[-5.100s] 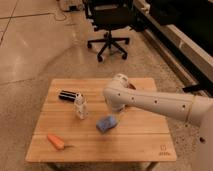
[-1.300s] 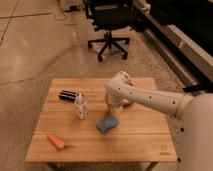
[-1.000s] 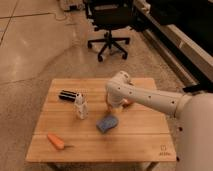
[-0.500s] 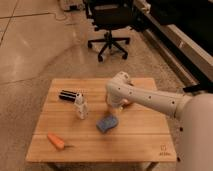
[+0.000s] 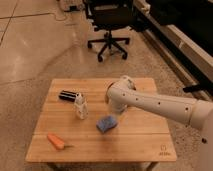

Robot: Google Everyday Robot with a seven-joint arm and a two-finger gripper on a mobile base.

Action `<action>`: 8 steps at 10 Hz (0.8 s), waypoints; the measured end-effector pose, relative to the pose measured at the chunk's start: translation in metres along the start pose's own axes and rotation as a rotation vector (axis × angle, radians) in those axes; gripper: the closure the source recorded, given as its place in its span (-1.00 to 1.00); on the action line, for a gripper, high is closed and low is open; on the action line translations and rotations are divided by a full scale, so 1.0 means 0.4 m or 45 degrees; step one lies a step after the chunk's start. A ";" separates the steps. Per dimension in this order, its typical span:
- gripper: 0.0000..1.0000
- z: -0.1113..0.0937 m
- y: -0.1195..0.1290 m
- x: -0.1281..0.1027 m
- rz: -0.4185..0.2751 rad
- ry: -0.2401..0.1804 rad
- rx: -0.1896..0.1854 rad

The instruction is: Place the white sponge in the ceramic cup

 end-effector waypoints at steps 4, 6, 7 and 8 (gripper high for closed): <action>-0.30 0.061 0.001 -0.079 -0.082 -0.046 -0.024; -0.30 0.089 -0.011 -0.103 -0.114 -0.060 -0.044; -0.30 0.100 -0.014 -0.111 -0.125 -0.060 -0.059; -0.30 0.109 -0.019 -0.115 -0.134 -0.057 -0.072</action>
